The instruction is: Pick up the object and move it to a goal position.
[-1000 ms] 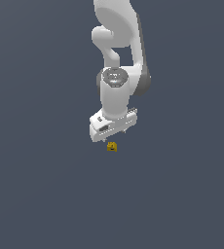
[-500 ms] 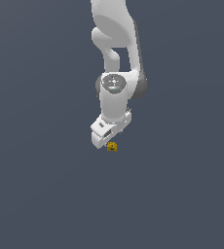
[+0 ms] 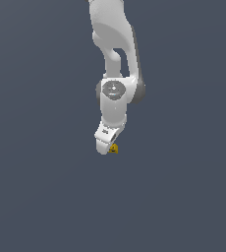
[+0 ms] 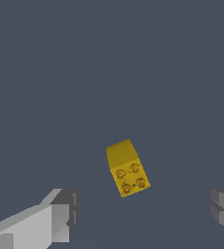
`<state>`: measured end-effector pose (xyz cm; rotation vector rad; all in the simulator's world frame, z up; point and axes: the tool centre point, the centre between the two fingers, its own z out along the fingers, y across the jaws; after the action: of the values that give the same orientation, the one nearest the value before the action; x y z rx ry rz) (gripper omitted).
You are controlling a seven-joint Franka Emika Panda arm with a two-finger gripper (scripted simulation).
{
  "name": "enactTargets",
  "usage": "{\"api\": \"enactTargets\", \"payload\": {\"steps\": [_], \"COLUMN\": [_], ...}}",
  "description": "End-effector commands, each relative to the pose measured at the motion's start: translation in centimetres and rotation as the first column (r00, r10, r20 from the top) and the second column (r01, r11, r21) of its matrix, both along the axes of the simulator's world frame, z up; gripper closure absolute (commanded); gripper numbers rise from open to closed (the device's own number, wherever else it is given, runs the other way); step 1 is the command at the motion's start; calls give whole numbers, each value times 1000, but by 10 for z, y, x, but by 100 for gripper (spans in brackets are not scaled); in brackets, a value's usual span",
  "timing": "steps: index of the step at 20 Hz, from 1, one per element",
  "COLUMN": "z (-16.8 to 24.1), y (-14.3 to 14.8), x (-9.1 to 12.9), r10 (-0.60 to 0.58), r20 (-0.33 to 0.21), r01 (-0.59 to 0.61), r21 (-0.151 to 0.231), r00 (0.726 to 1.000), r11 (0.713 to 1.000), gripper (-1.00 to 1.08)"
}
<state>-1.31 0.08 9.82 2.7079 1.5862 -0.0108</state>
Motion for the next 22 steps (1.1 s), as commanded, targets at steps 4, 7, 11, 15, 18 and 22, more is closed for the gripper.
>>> {"api": "enactTargets", "payload": {"steps": [4, 7, 11, 15, 18, 22], "z": [-11, -15, -20, -24, -25, -26], "y": [-1, -2, -2, -2, -2, -2], "x": [-2, -3, -4, -5, -6, -6], "r10": [154, 223, 295, 344, 366, 377], "r20": [1, 1, 2, 3, 4, 4], "r01": [-154, -223, -295, -344, -366, -377], "r21": [2, 3, 4, 6, 6, 6], "r00": [988, 975, 955, 939, 930, 926], "r11": [988, 975, 955, 939, 930, 926], "gripper": [-92, -92, -92, -92, -92, -92]}}
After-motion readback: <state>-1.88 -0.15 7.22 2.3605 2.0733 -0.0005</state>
